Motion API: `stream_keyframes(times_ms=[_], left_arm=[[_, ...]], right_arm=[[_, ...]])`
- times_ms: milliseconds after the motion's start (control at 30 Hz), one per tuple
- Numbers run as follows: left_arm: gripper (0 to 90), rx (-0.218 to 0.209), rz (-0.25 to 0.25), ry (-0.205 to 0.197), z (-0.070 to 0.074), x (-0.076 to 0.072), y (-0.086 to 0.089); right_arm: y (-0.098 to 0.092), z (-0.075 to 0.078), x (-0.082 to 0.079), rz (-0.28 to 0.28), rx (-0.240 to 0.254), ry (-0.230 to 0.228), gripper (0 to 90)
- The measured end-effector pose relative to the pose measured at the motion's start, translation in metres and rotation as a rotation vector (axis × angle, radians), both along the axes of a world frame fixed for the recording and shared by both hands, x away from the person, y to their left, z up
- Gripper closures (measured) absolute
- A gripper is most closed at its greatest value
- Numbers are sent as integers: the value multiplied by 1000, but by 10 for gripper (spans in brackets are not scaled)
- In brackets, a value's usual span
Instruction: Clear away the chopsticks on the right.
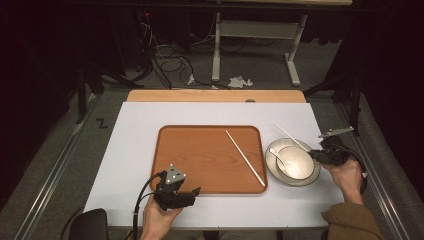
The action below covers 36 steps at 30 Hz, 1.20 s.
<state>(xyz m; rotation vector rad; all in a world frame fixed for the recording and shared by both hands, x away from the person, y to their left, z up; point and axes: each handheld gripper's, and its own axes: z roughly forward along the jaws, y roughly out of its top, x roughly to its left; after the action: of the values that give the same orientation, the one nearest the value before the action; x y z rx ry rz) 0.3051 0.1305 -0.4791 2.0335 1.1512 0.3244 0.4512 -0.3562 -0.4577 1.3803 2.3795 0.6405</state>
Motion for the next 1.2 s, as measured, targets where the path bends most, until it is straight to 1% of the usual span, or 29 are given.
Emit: stream_keyframes(times_ms=[100,267,300,333,500,733,867,933,1067,1167,1200], left_arm=[[346,-2,-4,-1,0,0,0],[346,-2,-8,-1,1,0,0],[346,-3,-8,-2,1,0,0],[346,-4,-9,-3,1,0,-1],[346,-4,-23,2,1,3,-4],[346,1,-62,-2,1,8,-10],[346,2,-90,-4,2,13,-15],[345,3,-106,-5,2,15,-18],[345,-1,-133,-6,3,19,-23],[347,-5,-148,-6,3,22,-27],[347,-4,-157,-7,3,23,-28]], right_arm=[[1,-1,-1,-1,-14,-10,844],[2,-1,-2,-12,2,-11,850],[2,0,-2,-13,-7,-19,850],[2,1,-3,-15,3,-23,850],[2,12,-11,-21,32,-76,851],[5,33,-31,-23,56,-149,851],[16,46,-47,0,86,-178,851],[25,51,-55,23,89,-190,851],[46,60,-71,63,99,-196,850],[61,63,-82,94,111,-192,850],[65,63,-85,97,113,-188,850]])
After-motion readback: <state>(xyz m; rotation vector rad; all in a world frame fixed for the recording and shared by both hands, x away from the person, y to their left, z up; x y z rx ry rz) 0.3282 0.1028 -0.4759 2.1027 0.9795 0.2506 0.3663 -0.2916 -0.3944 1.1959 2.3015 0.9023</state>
